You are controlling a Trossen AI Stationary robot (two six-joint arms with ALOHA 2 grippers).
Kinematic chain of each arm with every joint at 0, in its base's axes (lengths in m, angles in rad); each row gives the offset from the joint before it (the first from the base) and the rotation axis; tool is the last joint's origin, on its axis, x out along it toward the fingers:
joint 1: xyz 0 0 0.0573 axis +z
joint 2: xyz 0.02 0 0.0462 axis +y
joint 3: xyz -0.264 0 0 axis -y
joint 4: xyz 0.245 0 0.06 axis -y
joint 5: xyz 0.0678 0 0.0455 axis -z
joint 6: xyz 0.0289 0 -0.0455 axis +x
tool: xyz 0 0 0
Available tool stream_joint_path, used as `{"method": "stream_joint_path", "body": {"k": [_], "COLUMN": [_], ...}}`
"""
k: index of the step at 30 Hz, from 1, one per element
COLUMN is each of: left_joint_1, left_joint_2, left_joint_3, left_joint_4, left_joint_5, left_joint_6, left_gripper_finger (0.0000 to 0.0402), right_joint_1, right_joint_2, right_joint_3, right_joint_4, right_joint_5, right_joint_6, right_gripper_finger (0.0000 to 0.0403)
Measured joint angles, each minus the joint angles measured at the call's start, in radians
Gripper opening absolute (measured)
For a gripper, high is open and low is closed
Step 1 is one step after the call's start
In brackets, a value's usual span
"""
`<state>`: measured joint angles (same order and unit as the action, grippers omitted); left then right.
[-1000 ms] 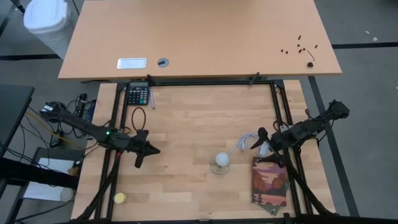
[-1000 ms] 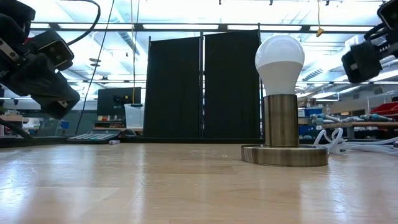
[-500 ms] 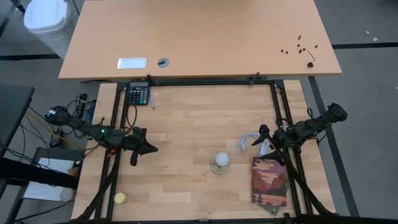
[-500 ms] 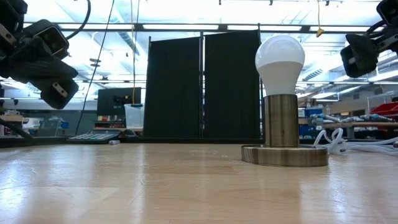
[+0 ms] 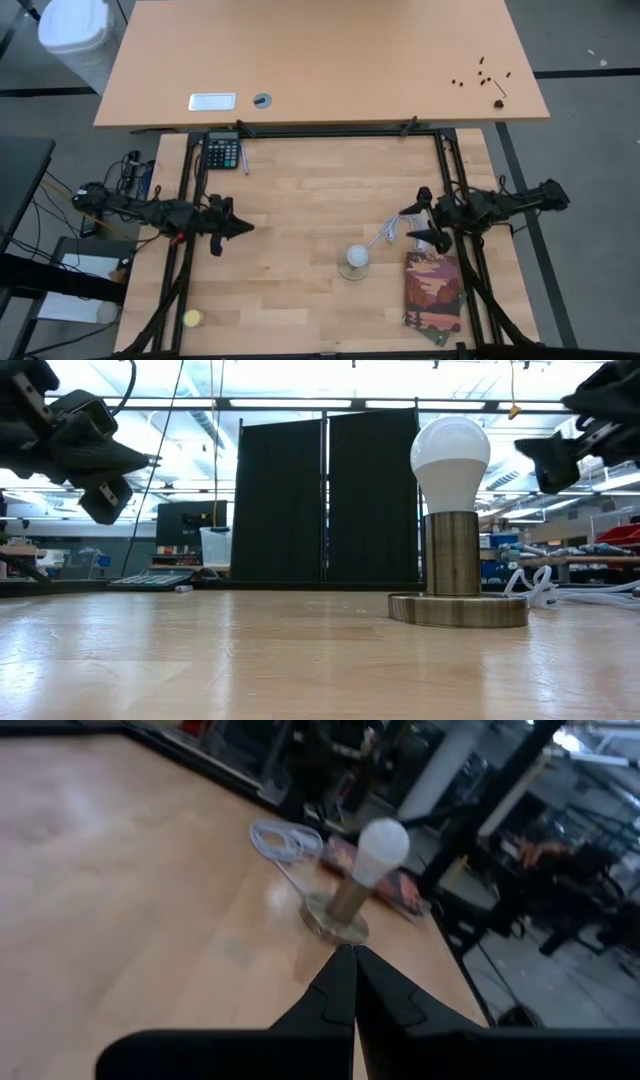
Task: Screw lightbulb
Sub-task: Remove the lightbulb from the lamp socket
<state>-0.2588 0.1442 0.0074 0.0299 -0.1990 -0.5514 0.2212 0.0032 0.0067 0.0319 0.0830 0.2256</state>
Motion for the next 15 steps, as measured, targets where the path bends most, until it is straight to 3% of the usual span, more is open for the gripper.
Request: {"method": "stream_joint_path", "body": {"k": [7,15], "left_joint_1": [0.053,0.056], "left_joint_2": [-0.015,-0.014], "left_joint_3": [0.000,0.000], "left_joint_4": [-0.001,0.000], "left_joint_5": [-0.001,-0.001], "left_joint_6": [0.000,0.000], "left_gripper_finger": [0.0007,0.0007], "right_joint_1": [-0.161,-0.204], "right_joint_2": [0.000,0.000], "right_joint_3": [0.000,0.000], "right_joint_4": [0.000,0.000], "right_joint_5": [0.002,0.002], "right_joint_6": [0.000,0.000], "right_gripper_finger": [0.0323,0.0321]}}
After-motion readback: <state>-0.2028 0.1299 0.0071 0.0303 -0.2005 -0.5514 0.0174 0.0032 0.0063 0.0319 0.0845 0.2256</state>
